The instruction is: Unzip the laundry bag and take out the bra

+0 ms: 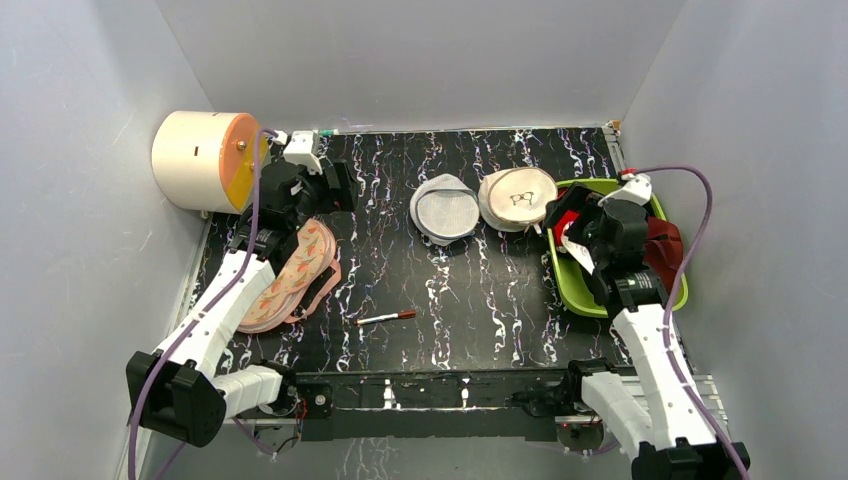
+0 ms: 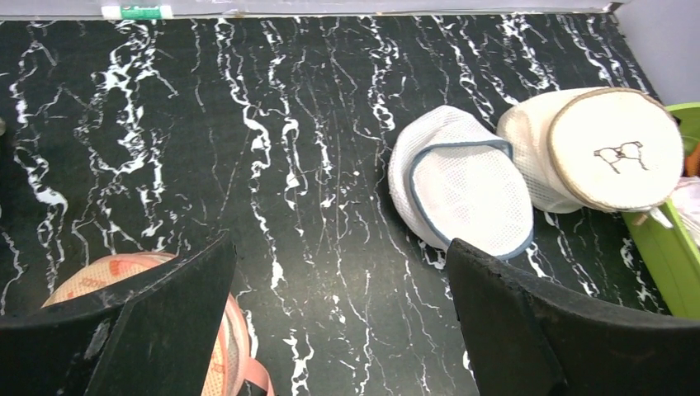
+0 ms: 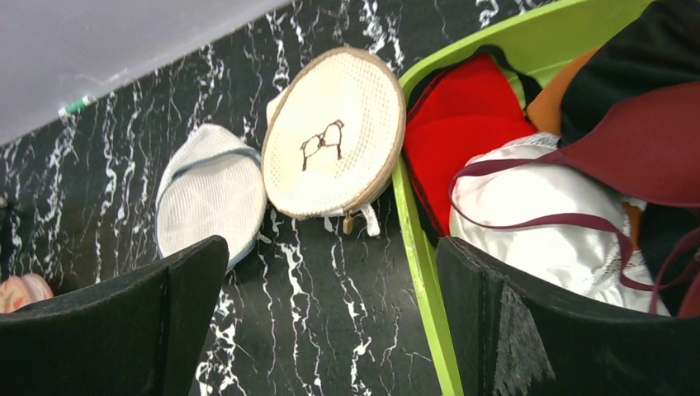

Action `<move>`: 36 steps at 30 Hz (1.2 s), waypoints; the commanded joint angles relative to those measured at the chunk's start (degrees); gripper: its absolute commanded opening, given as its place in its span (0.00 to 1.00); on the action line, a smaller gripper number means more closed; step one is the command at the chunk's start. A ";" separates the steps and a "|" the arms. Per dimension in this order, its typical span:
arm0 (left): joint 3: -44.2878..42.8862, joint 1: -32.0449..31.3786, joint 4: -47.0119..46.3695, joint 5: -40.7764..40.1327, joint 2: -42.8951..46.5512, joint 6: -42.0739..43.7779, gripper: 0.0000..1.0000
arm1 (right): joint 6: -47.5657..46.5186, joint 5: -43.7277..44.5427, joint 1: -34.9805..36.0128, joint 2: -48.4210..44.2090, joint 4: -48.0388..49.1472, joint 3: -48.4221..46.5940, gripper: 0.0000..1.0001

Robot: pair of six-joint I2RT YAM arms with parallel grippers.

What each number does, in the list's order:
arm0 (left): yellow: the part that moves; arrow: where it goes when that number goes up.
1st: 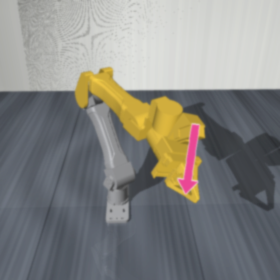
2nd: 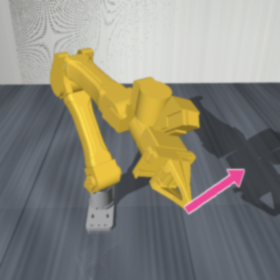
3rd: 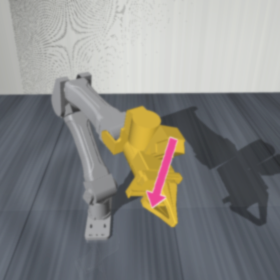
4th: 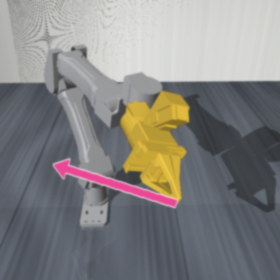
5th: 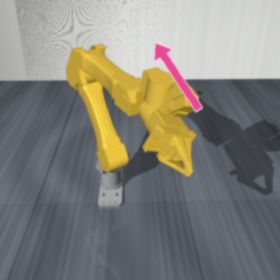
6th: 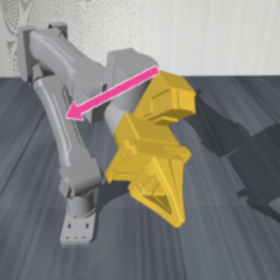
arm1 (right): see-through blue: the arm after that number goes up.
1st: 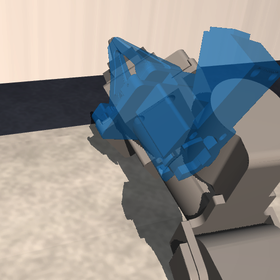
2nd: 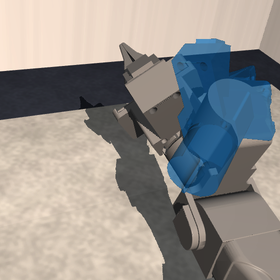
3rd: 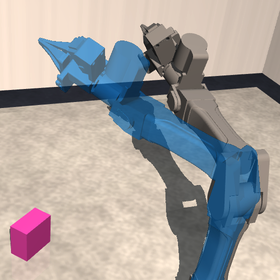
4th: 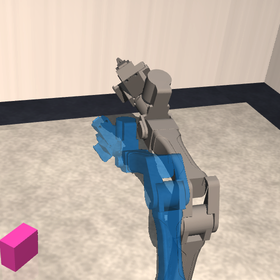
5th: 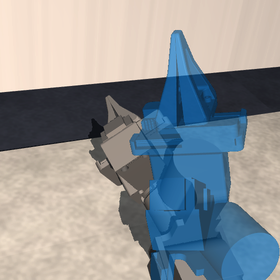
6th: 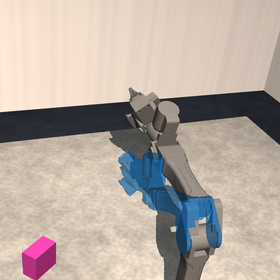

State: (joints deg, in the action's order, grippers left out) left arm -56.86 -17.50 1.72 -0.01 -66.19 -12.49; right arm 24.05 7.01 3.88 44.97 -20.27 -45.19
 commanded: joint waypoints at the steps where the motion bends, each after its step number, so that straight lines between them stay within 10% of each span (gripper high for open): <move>1: 0.35 0.81 -4.10 6.53 0.06 -0.83 0.98 | -0.74 -6.34 -0.72 4.15 3.40 -2.21 0.98; 29: 0.00 -0.60 -9.16 23.82 -7.67 -4.74 0.98 | -8.03 -14.05 1.21 58.05 -0.91 -34.24 0.98; 36: -0.01 -0.74 -9.19 23.66 -7.63 -4.75 0.98 | -8.74 -13.10 11.76 65.68 -1.57 -35.18 0.98</move>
State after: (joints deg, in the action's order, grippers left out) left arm -56.55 -17.91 -6.20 22.37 -74.32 -17.15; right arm 15.44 -4.97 8.10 108.88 -20.93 -79.15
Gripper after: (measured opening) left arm 0.983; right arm 0.980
